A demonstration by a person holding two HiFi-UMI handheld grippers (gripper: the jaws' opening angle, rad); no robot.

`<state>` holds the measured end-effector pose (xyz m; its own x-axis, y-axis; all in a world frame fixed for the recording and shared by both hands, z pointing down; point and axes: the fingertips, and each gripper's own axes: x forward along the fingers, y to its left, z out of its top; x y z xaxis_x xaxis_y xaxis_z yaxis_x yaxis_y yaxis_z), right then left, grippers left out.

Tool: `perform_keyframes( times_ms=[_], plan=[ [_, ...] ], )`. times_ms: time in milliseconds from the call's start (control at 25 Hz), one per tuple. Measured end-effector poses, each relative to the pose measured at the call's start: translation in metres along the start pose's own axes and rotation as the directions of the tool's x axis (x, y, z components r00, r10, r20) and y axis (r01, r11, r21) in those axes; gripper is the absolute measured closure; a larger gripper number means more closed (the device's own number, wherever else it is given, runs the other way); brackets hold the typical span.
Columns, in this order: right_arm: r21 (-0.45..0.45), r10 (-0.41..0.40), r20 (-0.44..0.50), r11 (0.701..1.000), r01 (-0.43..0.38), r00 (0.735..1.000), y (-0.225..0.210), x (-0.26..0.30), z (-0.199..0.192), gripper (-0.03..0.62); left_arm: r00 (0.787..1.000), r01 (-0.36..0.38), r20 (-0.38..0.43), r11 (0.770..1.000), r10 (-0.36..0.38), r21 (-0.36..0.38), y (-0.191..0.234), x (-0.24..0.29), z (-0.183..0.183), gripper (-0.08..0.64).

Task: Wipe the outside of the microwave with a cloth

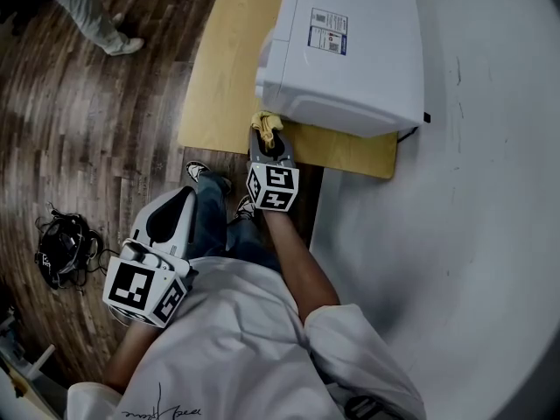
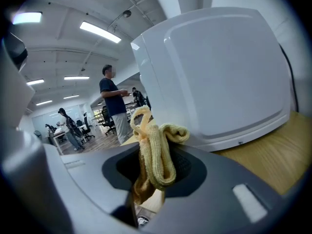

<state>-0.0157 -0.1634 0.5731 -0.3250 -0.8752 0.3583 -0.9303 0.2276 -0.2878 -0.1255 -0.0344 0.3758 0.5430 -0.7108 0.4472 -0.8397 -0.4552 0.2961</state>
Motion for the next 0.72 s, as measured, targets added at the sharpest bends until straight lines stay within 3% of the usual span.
perform_keyframes(
  times_ms=[240, 720],
  plan=[
    [-0.022, 0.104, -0.01, 0.994, -0.105, 0.994, 0.03, -0.006, 0.007, 0.473, 1.0, 0.026, 0.002, 1.0, -0.026, -0.009, 0.003, 0.003, 0.0, 0.569],
    [-0.031, 0.152, 0.023, 0.988, -0.151, 0.988, 0.023, -0.063, 0.052, 0.472, 0.997, 0.073, 0.011, 0.997, -0.073, -0.005, -0.008, 0.015, -0.007, 0.569]
  ],
)
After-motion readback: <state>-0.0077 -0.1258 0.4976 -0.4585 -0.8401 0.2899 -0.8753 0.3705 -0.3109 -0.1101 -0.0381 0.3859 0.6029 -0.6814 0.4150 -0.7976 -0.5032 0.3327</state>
